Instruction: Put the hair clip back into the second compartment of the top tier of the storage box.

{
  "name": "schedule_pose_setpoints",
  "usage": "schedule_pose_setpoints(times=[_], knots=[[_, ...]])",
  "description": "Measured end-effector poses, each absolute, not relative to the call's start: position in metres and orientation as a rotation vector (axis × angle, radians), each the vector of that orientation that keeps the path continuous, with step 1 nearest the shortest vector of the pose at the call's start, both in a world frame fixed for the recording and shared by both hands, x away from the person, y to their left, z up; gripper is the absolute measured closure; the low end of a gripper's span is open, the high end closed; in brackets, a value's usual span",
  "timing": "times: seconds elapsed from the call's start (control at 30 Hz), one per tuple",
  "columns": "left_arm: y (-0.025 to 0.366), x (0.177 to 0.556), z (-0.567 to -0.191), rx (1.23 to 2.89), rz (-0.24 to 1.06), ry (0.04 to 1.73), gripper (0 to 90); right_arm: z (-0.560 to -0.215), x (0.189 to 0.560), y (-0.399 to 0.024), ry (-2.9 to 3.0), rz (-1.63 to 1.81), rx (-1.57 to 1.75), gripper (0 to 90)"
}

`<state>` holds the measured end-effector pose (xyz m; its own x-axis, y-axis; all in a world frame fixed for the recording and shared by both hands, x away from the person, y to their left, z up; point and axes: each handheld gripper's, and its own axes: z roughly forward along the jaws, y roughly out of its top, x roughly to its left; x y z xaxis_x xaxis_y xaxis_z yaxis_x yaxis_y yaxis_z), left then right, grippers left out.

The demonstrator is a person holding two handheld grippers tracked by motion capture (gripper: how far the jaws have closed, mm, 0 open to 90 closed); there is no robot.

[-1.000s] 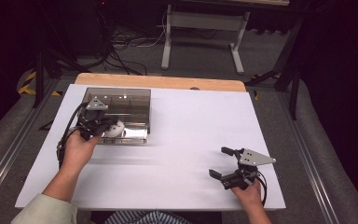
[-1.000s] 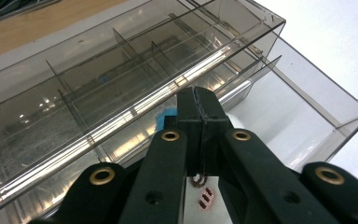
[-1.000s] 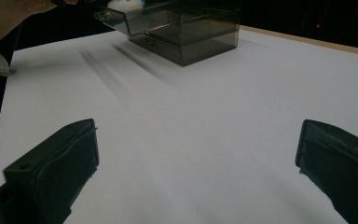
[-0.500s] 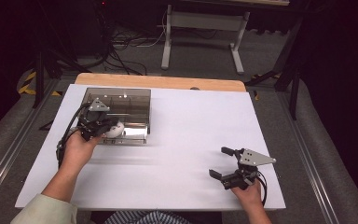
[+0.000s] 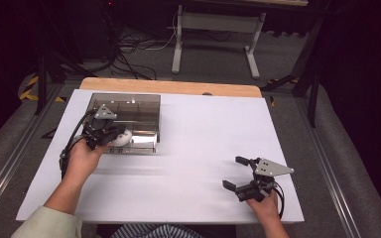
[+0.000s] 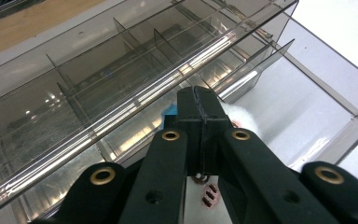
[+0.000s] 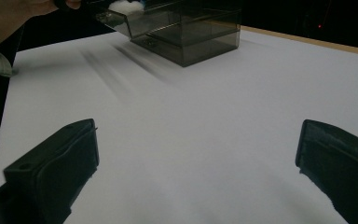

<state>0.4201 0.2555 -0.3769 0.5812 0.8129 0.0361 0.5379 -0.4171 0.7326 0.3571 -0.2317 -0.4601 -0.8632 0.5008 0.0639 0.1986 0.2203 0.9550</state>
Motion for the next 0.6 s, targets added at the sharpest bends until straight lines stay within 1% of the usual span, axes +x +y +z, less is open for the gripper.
schedule_pose_setpoints(times=[0.1,0.13,0.17,0.23,0.37,0.5,0.6], knots=[[0.258,0.418,-0.375,2.09,0.522,1.057,89.7,-0.46,0.357,-0.231,2.238,1.688,0.658,0.0],[0.258,0.418,-0.375,2.09,0.522,1.057,87.0,-0.46,0.357,-0.231,2.238,1.688,0.658,0.0],[0.258,0.417,-0.374,2.08,0.543,1.057,87.0,-0.46,0.357,-0.231,2.238,1.687,0.658,0.0],[0.26,0.415,-0.371,2.061,0.543,1.052,81.8,-0.46,0.357,-0.231,2.236,1.687,0.659,0.0],[0.265,0.407,-0.362,1.997,0.566,1.014,81.4,-0.46,0.357,-0.232,2.235,1.685,0.66,0.0],[0.268,0.402,-0.359,1.997,0.554,0.986,81.9,-0.46,0.358,-0.232,2.235,1.687,0.661,0.0],[0.269,0.398,-0.358,2.019,0.532,0.955,84.1,-0.46,0.358,-0.232,2.235,1.684,0.66,0.0]])
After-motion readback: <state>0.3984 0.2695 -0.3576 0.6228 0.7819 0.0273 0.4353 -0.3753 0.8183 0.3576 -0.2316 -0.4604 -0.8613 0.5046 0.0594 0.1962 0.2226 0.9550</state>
